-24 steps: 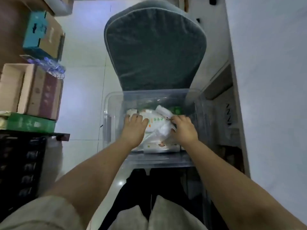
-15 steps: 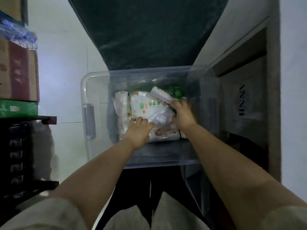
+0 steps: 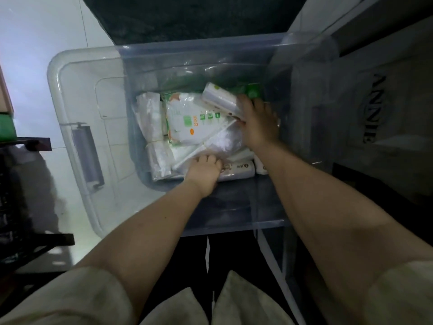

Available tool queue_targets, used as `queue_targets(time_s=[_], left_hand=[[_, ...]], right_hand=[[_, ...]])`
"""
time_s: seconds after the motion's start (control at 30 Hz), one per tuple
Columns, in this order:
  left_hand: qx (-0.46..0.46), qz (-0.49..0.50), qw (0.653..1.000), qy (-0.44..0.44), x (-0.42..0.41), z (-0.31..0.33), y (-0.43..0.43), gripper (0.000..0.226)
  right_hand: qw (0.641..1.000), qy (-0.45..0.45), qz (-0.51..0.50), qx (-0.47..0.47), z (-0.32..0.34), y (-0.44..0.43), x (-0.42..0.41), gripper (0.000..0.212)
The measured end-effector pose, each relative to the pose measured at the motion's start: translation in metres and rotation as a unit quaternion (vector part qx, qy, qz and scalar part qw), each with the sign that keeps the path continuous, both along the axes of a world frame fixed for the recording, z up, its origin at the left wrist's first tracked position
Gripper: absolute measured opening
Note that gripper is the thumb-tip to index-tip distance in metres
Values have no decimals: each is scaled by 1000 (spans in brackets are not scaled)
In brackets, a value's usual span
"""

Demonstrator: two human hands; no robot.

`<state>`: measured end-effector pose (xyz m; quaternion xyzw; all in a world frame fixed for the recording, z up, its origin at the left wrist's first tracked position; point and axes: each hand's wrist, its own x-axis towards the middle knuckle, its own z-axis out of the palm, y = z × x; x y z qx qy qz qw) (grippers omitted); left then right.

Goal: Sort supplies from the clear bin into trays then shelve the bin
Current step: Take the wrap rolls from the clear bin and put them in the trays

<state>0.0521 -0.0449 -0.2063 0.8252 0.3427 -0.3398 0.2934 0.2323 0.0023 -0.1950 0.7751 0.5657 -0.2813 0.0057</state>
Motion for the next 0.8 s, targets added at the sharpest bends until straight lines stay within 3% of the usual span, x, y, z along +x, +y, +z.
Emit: queue_targets(time_s=[0.2, 0.3, 0.47, 0.67, 0.8], left_hand=[[55, 35, 997, -29, -5, 63, 12, 54], [107, 31, 993, -42, -12, 117, 27, 55], [190, 14, 976, -111, -24, 206, 45, 53], [273, -40, 938, -209, -34, 279, 48, 51], [270, -103, 909, -299, -37, 305, 30, 50]], right_hand=[[999, -12, 23, 45, 57, -9, -1, 55], [996, 20, 51, 64, 111, -7, 0, 61], [986, -22, 87, 142, 210, -19, 3, 58], [979, -61, 22, 194, 298, -68, -7, 61], [962, -132, -66, 232, 336, -125, -27, 58]])
